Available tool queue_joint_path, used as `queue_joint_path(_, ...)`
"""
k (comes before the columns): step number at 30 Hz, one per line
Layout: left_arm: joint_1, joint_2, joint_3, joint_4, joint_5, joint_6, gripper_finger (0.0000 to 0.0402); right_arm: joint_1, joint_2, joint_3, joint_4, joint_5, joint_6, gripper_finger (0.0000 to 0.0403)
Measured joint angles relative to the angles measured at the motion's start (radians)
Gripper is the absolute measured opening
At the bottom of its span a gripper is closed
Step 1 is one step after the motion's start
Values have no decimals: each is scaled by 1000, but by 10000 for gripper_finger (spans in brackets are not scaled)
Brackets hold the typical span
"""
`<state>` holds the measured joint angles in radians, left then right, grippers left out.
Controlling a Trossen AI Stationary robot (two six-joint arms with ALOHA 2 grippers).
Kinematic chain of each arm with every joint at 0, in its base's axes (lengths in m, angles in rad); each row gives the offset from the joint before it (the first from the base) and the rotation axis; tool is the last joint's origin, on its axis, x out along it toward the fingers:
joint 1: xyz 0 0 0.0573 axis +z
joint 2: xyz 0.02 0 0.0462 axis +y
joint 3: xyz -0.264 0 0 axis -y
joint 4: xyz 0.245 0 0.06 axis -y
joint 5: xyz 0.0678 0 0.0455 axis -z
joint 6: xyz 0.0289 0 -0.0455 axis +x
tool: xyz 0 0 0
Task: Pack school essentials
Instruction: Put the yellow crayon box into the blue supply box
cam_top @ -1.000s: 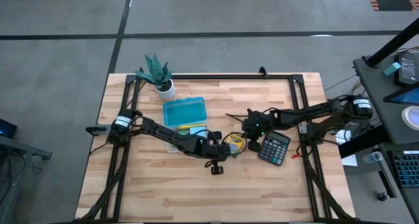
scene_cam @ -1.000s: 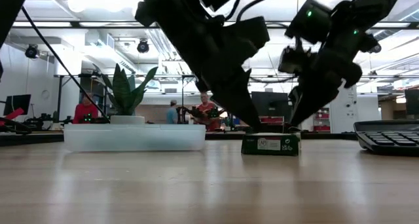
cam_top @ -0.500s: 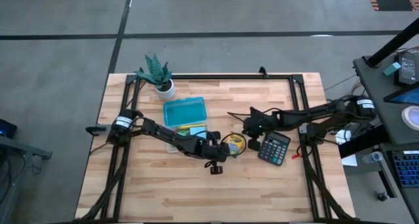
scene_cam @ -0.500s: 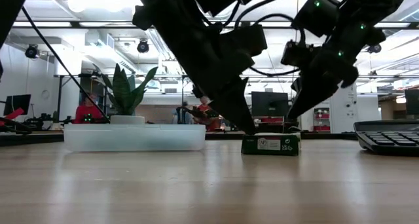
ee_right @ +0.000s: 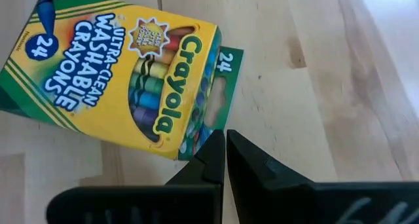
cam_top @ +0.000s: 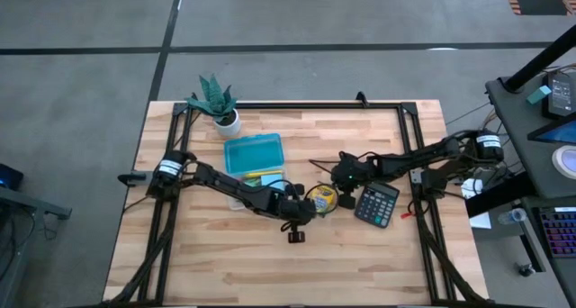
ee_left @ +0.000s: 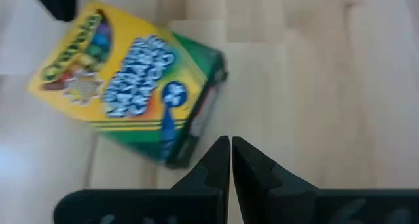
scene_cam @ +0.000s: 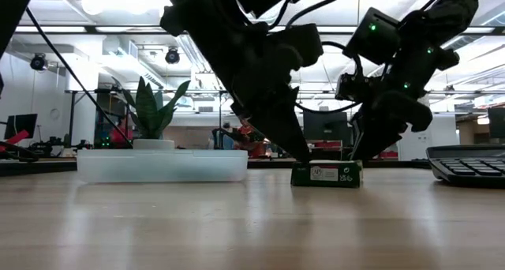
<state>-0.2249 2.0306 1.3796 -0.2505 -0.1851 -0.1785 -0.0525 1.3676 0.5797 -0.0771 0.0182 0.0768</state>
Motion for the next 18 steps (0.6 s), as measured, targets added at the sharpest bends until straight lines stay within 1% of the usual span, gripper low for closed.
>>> queue_joint_path(2,-1,9,0,11,18,-3,0,0,1,0,2,-3,1,8)
queue_joint_path(4,-1,12,0,-1,14,-2,0,0,1,0,1,-35,7,8)
queue_joint_path(5,-1,12,0,3,-4,-2,0,0,1,2,0,-52,14,8)
queue_joint_path(9,0,6,-2,2,-132,2,0,0,1,11,-1,-118,35,8)
queue_joint_path(13,10,0,-2,-8,-138,2,0,4,1,19,-3,-167,56,9)
queue_joint_path(18,10,-6,-3,-31,-142,1,0,30,1,19,-16,-265,90,9)
